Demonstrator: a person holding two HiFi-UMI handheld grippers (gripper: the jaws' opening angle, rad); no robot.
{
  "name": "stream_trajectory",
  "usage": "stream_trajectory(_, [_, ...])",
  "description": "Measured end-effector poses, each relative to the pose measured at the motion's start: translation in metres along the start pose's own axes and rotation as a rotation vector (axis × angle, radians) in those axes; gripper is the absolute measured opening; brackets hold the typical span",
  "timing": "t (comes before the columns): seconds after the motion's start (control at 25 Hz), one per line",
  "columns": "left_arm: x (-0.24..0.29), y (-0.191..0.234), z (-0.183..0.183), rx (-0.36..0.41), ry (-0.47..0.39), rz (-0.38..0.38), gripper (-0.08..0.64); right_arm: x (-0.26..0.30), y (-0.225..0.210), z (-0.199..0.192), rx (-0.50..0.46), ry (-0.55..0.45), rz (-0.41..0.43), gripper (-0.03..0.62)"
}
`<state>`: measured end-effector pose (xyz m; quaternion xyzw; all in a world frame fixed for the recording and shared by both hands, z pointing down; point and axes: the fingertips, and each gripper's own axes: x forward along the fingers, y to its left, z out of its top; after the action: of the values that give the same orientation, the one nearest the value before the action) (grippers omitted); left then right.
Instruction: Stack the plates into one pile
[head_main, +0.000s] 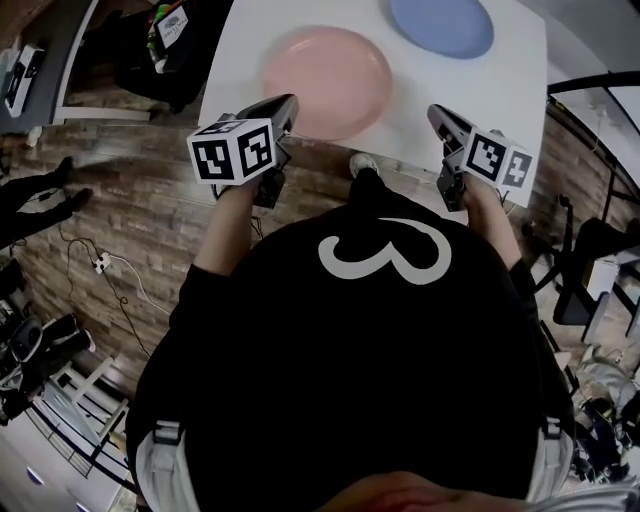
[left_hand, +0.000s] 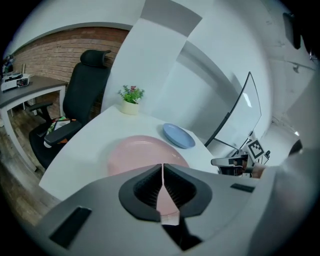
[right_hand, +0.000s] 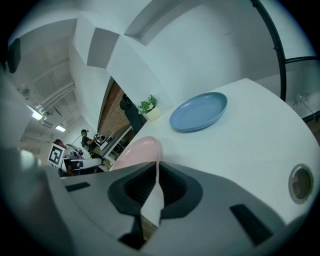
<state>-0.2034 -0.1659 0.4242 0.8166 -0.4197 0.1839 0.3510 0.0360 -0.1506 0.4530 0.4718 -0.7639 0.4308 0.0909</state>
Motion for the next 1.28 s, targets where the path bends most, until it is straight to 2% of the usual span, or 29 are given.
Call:
stream_trajectory(0.32, [0.025, -0.052, 0.004, 0.094, 0.040, -0.105, 0.026, -0.038, -0.031, 0.015, 0.055, -0.095, -0.035, 0.037])
stream_trajectory(0.44, [0.039, -0.064, 0.013, 0.113, 0.044, -0.116, 0.028, -0.043, -0.046, 0.029, 0.053, -0.109, -0.043, 0.037])
stream_trajectory(0.68, [0.075, -0.080, 0.052, 0.102, 0.026, -0.152, 0.035, -0.046, -0.076, 0.074, 0.076, -0.168, -0.042, 0.037])
stream_trajectory(0.8, [0.097, -0.089, 0.072, 0.116, 0.026, -0.187, 0.105, -0.044, -0.092, 0.093, 0.111, -0.191, -0.035, 0.038])
stream_trajectory(1.0, [0.133, -0.100, 0.101, 0.106, 0.030, -0.200, 0.121, -0.041, -0.121, 0.120, 0.124, -0.210, -0.038, 0.040])
stream_trajectory(1.28, [0.182, -0.099, 0.121, 0.081, 0.102, -0.222, 0.158, -0.021, -0.148, 0.144, 0.154, -0.170, -0.035, 0.112])
